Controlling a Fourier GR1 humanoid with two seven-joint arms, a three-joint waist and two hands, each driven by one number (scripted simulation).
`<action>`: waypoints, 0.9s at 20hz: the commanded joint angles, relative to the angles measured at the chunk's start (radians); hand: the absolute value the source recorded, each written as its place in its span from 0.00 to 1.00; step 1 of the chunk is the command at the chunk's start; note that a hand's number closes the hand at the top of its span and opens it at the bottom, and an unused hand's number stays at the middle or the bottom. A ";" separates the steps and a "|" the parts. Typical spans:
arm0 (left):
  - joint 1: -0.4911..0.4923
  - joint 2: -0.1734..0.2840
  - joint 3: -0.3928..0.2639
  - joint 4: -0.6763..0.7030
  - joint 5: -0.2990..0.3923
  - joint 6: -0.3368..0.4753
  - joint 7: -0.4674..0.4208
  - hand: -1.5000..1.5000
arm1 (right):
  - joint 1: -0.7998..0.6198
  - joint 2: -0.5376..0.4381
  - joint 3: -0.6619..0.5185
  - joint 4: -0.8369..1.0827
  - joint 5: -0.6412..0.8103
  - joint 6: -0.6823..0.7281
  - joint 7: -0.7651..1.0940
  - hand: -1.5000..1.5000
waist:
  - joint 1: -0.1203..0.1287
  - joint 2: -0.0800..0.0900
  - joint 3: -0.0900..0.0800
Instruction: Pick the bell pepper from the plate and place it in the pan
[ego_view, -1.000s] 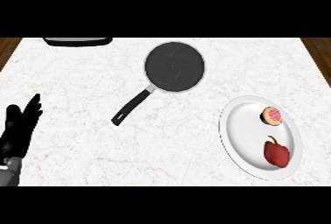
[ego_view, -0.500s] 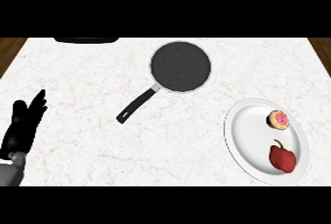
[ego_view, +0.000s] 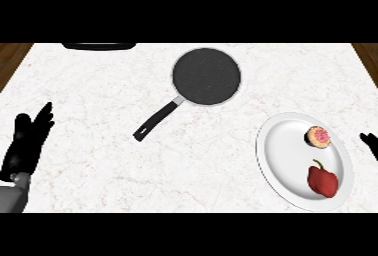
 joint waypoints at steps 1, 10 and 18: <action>0.044 -0.009 0.034 -0.011 -0.020 -0.028 -0.023 0.50 | -0.107 0.085 0.070 0.085 0.075 0.055 0.041 0.00 | -0.010 -0.003 0.001; 0.003 -0.051 0.094 0.039 -0.067 -0.059 -0.017 0.50 | -0.040 0.195 0.125 0.162 0.289 0.052 -0.017 0.00 | -0.020 -0.004 0.001; 0.032 -0.110 0.114 -0.013 -0.137 -0.056 0.000 0.50 | -0.110 0.266 0.057 0.257 0.287 0.143 -0.091 0.00 | -0.018 -0.004 0.001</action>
